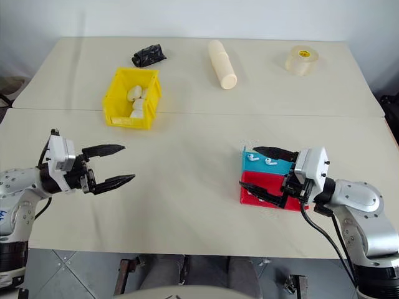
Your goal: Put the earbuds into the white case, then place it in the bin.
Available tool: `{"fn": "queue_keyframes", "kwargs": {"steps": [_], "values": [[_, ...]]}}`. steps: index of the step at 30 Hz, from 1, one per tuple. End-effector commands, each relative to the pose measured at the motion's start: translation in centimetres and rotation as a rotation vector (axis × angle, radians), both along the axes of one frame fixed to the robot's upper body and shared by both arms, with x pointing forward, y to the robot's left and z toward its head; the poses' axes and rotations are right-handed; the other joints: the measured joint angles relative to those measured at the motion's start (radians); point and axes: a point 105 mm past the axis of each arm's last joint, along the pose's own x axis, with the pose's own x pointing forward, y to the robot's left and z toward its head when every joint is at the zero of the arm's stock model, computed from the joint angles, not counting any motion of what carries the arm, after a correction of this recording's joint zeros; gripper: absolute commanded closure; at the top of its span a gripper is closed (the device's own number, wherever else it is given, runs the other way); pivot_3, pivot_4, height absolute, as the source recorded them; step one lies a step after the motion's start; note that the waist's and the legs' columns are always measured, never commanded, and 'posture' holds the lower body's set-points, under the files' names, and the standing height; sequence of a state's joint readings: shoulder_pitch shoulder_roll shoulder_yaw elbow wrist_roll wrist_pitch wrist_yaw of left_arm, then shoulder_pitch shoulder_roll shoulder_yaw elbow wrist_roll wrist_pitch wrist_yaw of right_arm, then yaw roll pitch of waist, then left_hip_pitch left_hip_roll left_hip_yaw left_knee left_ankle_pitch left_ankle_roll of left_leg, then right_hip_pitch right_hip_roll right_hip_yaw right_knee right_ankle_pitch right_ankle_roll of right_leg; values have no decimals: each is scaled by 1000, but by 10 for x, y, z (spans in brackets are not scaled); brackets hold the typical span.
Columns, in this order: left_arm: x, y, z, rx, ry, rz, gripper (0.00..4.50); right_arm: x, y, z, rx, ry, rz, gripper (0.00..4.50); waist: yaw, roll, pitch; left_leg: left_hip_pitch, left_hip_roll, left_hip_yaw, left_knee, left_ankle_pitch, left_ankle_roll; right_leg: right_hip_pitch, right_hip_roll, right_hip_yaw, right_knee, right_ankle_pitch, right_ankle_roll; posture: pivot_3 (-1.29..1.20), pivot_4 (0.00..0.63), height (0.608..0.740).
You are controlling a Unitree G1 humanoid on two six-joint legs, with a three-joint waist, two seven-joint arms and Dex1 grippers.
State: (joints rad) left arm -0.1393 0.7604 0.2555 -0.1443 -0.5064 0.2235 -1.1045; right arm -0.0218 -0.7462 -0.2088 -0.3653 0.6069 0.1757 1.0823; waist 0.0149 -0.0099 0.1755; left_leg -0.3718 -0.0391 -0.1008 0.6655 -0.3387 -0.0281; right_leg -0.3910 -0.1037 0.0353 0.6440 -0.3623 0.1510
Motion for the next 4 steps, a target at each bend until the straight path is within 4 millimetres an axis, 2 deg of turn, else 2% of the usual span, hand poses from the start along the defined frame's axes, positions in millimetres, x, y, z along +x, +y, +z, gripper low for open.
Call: {"fn": "queue_keyframes", "kwargs": {"steps": [1,4], "values": [[-7,-14,6,37,-83,-44,13,-4,-13,2,-33,-10,-7,0,2,0,0,0,0,0,0,0,0,0,0,0,0,0,0,0,150,740],[-4,-19,3,26,-92,-30,13,-3,-19,-2,-46,-2,-29,0,2,0,0,0,0,1,0,0,0,0,1,0,0,0,0,0,150,740]]}}
